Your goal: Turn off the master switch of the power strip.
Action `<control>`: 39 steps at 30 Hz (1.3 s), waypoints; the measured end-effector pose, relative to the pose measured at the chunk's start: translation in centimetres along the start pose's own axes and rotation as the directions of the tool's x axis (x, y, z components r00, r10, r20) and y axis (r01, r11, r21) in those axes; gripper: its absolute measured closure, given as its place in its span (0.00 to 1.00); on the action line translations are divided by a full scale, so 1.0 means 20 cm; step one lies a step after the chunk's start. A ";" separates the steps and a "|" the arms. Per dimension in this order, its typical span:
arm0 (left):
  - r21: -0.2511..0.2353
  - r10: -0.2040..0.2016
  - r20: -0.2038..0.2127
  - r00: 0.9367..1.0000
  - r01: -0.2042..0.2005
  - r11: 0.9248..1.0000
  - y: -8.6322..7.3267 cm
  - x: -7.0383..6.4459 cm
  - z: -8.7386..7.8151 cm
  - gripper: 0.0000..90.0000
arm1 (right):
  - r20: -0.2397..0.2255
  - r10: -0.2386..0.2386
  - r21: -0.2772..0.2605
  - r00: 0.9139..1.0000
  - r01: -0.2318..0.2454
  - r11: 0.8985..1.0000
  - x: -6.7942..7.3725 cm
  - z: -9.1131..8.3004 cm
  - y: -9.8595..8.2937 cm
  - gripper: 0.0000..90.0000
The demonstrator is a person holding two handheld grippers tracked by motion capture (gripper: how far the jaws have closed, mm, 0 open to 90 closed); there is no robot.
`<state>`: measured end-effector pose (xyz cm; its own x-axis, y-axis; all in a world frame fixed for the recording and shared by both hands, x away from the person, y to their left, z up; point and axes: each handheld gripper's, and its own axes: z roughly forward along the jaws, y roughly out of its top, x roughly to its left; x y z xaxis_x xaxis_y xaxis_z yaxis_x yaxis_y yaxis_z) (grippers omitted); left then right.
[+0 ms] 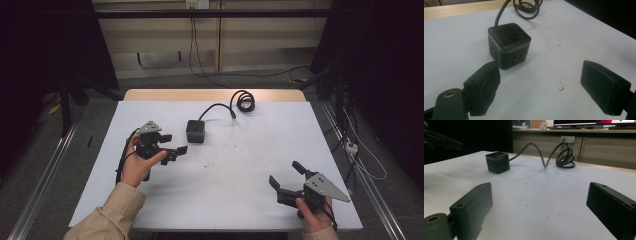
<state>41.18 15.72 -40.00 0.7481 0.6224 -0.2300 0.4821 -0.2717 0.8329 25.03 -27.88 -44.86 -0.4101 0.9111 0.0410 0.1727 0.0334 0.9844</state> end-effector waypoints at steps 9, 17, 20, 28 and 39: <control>-0.010 0.004 0.000 1.000 -0.004 1.000 -0.09 0.01 -0.07 0.15 | 0.002 0.000 0.000 1.000 0.000 1.000 0.00 0.00 0.00 0.07; -0.027 -0.005 0.003 1.000 0.005 1.000 -0.15 0.00 -0.14 0.14 | 0.002 0.000 0.000 1.000 0.000 1.000 0.00 0.00 0.00 0.07; -0.022 -0.007 -0.004 1.000 0.007 1.000 -0.18 0.01 -0.16 0.14 | 0.004 -0.001 -0.001 1.000 0.001 1.000 0.00 0.00 0.00 0.07; -0.030 -0.005 -0.019 1.000 0.004 1.000 -0.24 0.03 -0.22 0.15 | 0.004 0.000 0.000 1.000 0.000 1.000 0.00 0.00 0.00 0.07; -0.042 -0.019 -0.031 0.999 0.018 0.999 -0.32 0.05 -0.29 0.15 | 0.004 0.000 -0.001 1.000 0.000 1.000 0.00 0.00 0.00 0.07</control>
<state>36.34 22.32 -42.62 0.7241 0.6501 -0.2304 0.4760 -0.2293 0.8490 25.01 -27.82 -44.83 -0.4060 0.9130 0.0405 0.1716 0.0327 0.9846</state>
